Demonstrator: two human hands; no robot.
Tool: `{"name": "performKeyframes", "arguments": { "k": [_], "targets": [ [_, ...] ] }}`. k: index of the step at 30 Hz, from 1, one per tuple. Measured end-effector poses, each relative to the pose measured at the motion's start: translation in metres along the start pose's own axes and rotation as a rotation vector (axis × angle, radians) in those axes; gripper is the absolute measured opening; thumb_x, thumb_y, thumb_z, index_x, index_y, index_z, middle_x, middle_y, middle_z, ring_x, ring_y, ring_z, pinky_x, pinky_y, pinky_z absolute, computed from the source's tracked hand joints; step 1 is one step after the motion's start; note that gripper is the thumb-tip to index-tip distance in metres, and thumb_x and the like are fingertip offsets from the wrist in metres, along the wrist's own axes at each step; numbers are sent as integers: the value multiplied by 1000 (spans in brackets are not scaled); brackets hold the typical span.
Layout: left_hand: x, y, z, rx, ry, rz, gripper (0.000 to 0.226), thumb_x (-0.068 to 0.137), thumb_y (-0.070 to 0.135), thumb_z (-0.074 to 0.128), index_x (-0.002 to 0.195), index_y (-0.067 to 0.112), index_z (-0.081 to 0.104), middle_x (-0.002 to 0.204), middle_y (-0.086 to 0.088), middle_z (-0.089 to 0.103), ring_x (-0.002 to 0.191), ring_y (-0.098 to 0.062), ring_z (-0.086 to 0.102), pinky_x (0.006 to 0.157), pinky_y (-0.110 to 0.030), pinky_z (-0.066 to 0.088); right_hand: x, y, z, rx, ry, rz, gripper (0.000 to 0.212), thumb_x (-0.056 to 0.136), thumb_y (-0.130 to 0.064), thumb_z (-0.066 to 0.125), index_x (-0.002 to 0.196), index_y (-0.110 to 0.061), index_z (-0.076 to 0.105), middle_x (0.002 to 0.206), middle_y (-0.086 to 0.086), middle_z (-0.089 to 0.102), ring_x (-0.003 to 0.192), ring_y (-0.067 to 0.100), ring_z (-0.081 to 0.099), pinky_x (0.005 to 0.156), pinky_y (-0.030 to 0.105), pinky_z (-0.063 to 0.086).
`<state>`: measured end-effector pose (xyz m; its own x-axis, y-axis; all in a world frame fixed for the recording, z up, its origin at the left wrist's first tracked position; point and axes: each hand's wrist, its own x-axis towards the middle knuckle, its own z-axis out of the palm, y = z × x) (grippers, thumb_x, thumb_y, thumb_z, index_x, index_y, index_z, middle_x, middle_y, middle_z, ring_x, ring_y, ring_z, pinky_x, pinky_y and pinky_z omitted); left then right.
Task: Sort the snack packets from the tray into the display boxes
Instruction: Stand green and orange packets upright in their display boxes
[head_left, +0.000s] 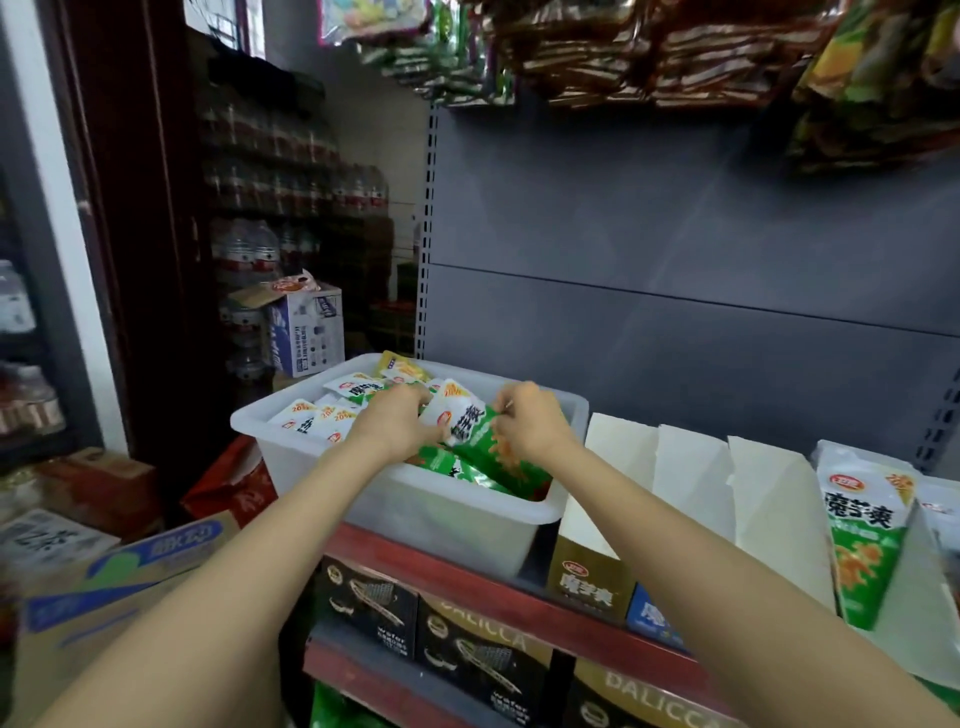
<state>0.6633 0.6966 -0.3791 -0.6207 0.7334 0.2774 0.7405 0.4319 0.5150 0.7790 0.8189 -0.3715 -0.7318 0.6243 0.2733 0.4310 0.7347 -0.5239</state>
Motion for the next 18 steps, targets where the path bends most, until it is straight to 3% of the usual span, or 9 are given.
{"name": "performKeyframes", "arguments": {
  "k": [2,3,5,8,10,15,18],
  "targets": [
    [-4,6,-2,-176,102,0,39,82,24,71,117,12,57,113,-4,62,107,-21,57,83,-29,42,-4,-1,-14,190,138,3,8,89,-2,52,91,-8,58,84,10,66,67,20,61,57,10,46],
    [-7,11,-3,-269,148,-7,48,83,23,70,126,11,51,116,-5,59,109,-20,55,85,-27,40,-6,-1,-21,274,197,8,7,89,-4,55,88,-10,59,81,7,66,65,16,58,54,11,42],
    [-13,25,-4,-460,225,-6,56,85,20,69,133,12,43,116,-5,58,100,-17,56,82,-26,41,-10,4,-30,459,268,15,15,88,-9,60,77,-17,55,76,0,64,74,17,59,71,26,46],
    [-22,52,0,-610,246,76,52,86,18,67,132,16,43,106,0,60,83,-7,58,78,-25,42,-23,11,-45,709,262,27,21,88,-6,60,72,-19,52,73,1,62,77,21,62,77,43,52],
    [-24,70,6,-684,219,144,48,85,14,67,128,22,46,97,2,62,78,-7,61,75,-27,49,-37,20,-58,772,251,11,19,89,-3,58,75,-15,53,74,5,63,75,22,62,73,42,52],
    [-28,125,29,-823,155,220,41,84,1,64,114,26,52,89,-9,64,73,-27,66,64,-43,58,-73,52,-100,808,284,-8,15,89,2,55,90,-13,54,78,4,67,72,18,65,68,39,54],
    [-32,164,52,-895,50,236,40,85,-2,62,111,27,53,84,-6,64,73,-20,65,62,-36,58,-98,80,-130,764,315,-3,31,88,4,55,111,-17,55,79,3,69,71,13,66,66,39,56]
  ]
}}
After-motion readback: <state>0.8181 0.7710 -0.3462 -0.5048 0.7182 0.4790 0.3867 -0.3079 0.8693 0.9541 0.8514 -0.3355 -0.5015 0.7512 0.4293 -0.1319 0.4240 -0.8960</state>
